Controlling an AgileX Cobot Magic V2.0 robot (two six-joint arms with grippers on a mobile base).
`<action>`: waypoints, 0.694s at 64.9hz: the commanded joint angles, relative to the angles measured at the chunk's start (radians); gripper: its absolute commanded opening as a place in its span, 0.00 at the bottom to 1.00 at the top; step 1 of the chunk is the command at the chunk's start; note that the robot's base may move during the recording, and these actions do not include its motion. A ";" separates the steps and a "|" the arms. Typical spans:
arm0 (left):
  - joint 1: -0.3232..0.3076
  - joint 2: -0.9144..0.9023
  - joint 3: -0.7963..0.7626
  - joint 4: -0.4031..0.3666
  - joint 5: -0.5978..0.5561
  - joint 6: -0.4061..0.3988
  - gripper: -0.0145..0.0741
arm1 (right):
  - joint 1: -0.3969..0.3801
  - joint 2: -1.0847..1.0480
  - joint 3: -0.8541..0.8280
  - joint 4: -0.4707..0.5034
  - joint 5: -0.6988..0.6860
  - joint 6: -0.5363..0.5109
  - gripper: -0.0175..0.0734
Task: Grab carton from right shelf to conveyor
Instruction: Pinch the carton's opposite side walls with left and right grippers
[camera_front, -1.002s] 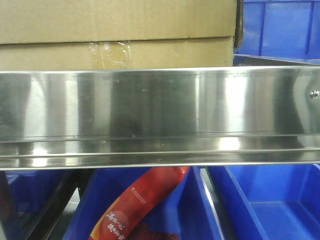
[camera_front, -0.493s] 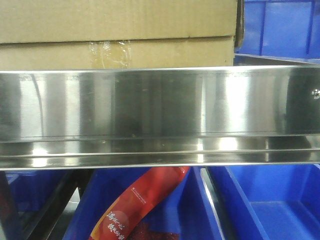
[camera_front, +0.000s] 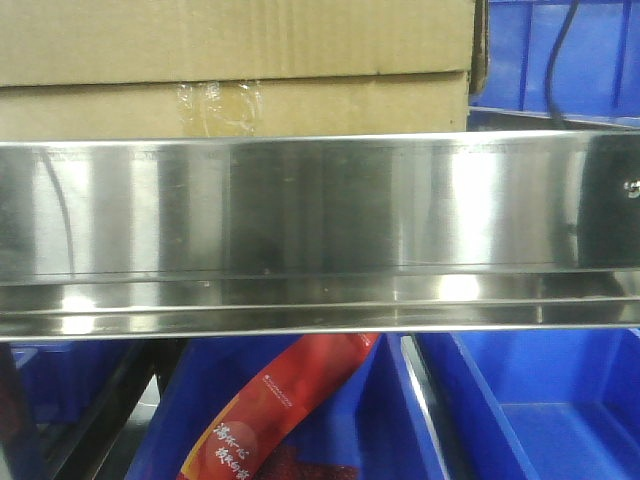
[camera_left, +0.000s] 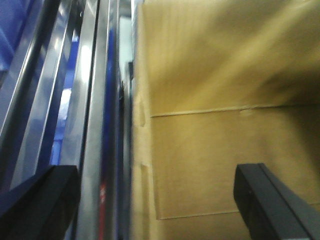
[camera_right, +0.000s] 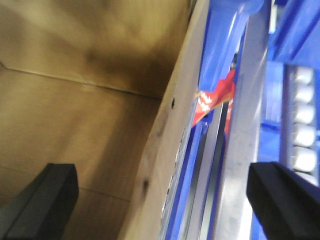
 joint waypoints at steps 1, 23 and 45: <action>0.006 0.017 -0.006 0.010 -0.012 -0.005 0.76 | 0.001 0.006 -0.011 -0.011 -0.025 -0.001 0.82; 0.006 0.059 -0.006 0.008 0.005 -0.005 0.29 | 0.001 0.011 -0.011 -0.012 -0.013 -0.001 0.20; 0.006 0.024 -0.036 -0.027 0.059 -0.005 0.16 | 0.001 -0.035 -0.011 -0.045 0.020 -0.001 0.12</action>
